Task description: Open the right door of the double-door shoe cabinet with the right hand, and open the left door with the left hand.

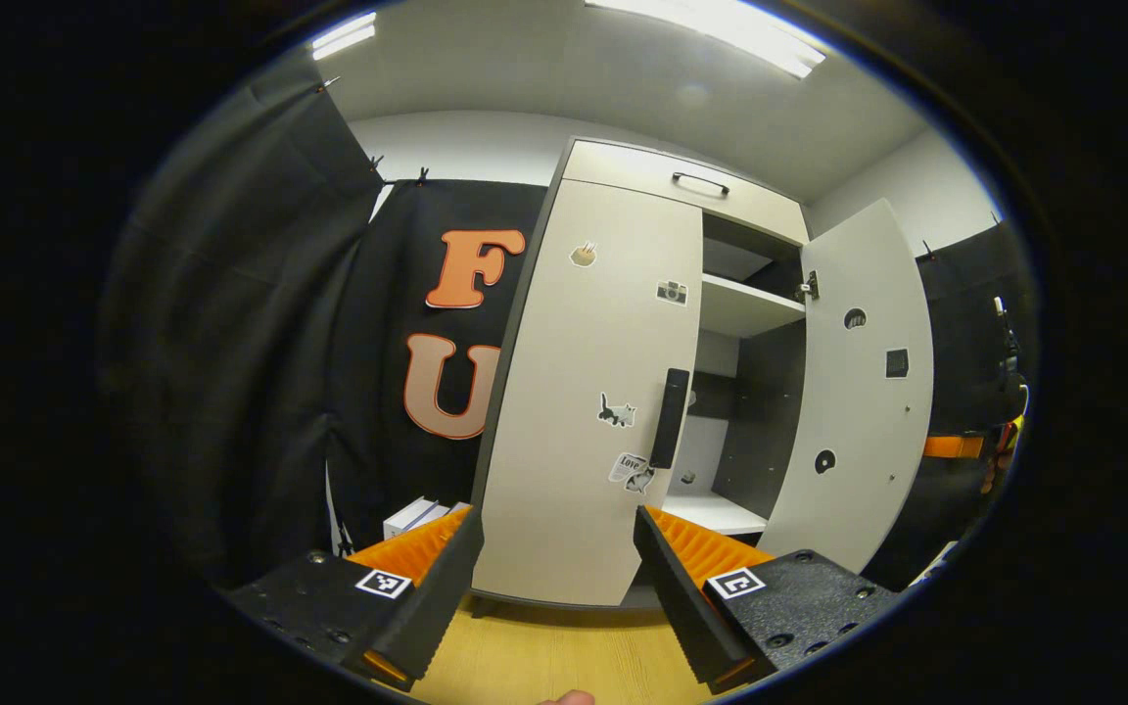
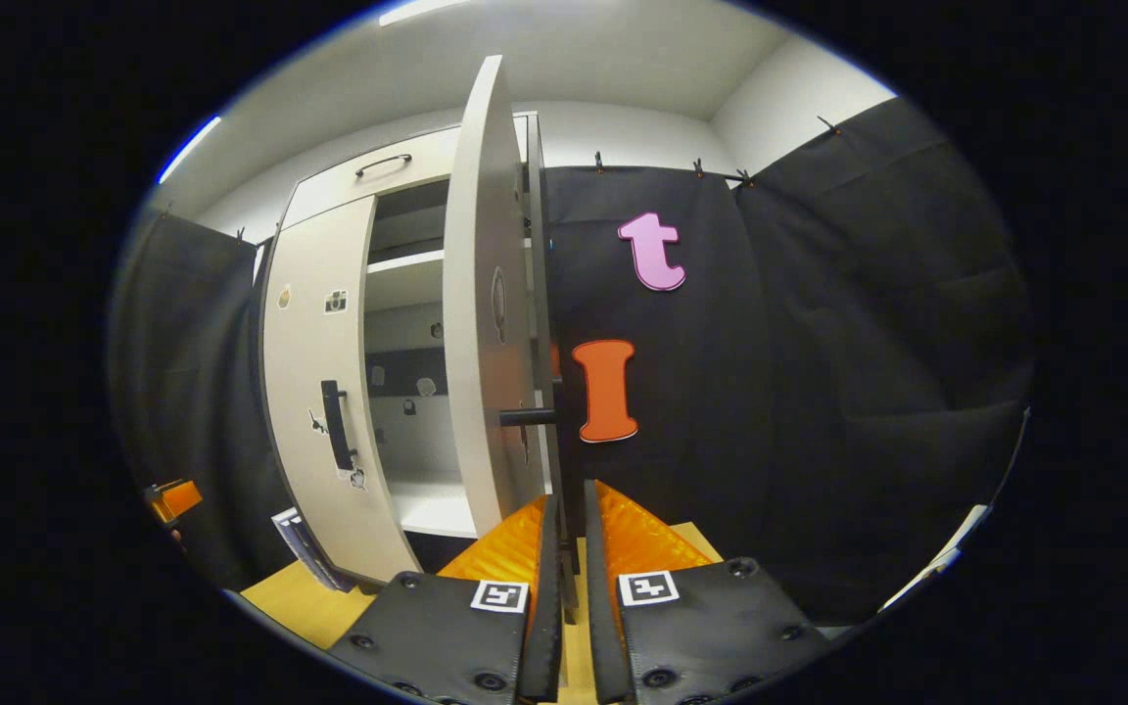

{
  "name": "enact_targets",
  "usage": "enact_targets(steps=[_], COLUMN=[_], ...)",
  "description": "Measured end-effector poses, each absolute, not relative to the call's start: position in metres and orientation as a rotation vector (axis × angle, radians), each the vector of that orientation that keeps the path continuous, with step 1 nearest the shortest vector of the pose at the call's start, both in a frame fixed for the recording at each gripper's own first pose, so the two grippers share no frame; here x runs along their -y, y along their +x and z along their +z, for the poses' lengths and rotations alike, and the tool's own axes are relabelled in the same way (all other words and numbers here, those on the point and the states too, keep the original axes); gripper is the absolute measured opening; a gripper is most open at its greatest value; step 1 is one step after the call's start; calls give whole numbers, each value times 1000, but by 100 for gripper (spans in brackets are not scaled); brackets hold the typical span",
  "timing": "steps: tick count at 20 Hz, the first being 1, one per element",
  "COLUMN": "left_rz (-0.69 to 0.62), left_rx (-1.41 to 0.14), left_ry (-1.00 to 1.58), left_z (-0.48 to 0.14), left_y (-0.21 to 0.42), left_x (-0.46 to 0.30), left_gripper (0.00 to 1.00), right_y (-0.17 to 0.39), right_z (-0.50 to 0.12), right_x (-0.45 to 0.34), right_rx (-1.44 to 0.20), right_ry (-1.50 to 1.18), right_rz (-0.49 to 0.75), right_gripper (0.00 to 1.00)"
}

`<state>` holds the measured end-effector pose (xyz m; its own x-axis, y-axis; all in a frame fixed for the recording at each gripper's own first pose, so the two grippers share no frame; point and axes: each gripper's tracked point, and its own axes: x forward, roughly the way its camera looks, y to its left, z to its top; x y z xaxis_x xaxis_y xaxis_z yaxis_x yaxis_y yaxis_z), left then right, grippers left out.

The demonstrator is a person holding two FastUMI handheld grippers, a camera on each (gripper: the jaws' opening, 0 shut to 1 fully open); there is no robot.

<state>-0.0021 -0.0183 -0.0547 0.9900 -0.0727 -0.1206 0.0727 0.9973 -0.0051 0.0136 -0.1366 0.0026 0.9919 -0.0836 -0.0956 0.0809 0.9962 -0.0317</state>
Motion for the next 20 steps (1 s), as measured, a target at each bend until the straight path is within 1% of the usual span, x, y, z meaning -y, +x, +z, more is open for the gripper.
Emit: enact_targets(steps=[2, 6, 8, 9, 10, 11, 14, 15, 16, 17, 18, 20], left_rz=[-120, -229, -261, -277, -290, -296, -281, -284, -288, -288, -282, -265], left_rx=[-116, -122, -126, -123, -120, -114, -72, -72, -80, -94, -105, -111], left_ry=[-11, -27, -9, 3, 19, 37, 59, 59, 63, 72, 83, 104], left_z=[-50, -44, -45, -44, -45, -46, -42, -43, -47, -51, -55, -59], left_y=[6, 37, 55, 64, 74, 85, 120, 131, 142, 155, 166, 189], left_x=[37, 84, 103, 113, 121, 127, 140, 146, 151, 155, 156, 160], left_gripper=[95, 94, 95, 94, 95, 95, 94, 91, 94, 95, 94, 94], right_y=[-3, -31, -43, -47, -52, -55, -65, -69, -71, -74, -77, -82], right_z=[5, 5, 7, 5, 3, 1, -7, -8, -10, -11, -12, -11], right_x=[129, 112, 109, 106, 103, 103, 102, 103, 104, 106, 108, 113], right_rx=[-92, -91, -74, -71, -72, -74, -88, -89, -91, -95, -97, -91], right_ry=[-52, -85, -95, -94, -85, -77, -72, -73, -75, -78, -82, -92], right_rz=[-82, -83, -102, -102, -103, -111, -107, -109, -111, -111, -115, -128], right_gripper=[18, 17, 19, 22, 24, 24, 85, 93, 100, 94, 100, 99])
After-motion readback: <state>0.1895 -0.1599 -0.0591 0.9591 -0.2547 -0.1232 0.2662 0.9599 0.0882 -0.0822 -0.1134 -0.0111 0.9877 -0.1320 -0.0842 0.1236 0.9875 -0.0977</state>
